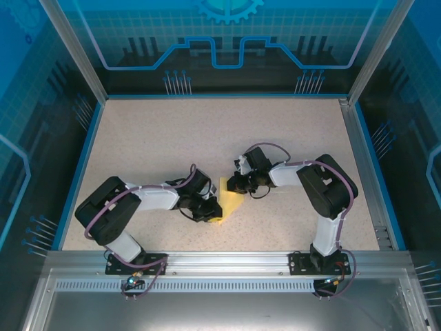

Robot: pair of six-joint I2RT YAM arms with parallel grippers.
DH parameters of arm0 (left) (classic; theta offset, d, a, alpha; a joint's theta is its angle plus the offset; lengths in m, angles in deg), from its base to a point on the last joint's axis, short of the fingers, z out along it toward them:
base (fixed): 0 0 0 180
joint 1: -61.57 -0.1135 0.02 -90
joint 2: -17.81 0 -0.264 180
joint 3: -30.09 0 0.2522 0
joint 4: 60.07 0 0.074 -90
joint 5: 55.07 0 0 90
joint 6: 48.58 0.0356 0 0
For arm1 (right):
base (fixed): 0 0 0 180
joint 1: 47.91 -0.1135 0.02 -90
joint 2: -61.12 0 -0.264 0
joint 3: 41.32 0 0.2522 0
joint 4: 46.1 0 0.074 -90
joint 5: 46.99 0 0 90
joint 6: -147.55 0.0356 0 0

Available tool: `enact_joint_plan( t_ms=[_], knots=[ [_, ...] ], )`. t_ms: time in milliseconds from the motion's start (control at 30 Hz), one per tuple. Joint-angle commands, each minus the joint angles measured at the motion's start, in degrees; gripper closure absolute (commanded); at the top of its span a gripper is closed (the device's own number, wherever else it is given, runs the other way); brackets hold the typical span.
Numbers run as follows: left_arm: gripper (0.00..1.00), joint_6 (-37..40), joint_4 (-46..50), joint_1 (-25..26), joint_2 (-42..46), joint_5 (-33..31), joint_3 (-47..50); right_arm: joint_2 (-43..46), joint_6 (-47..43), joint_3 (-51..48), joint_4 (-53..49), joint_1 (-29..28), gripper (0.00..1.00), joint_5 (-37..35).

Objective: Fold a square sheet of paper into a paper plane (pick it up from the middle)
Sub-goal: Fourth fold the wing at the center of the table.

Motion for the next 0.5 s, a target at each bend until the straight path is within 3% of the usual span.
enact_joint_plan(
  t_ms=[0, 200, 467],
  knots=[
    [0.86, 3.36, 6.38, 0.68, 0.8, 2.57, 0.9, -2.66, -0.62, -1.8, -5.2, -0.61, 0.91, -5.01],
    [0.86, 3.72, 9.07, 0.77, 6.79, -0.97, 0.92, -1.3, -0.66, -1.53, -5.5, -0.77, 0.89, -4.07],
    [0.82, 4.71, 15.53, 0.61, 12.9, -13.98, -2.51, 5.23, -2.18, 2.52, -9.7, -0.95, 0.81, -4.24]
  ],
)
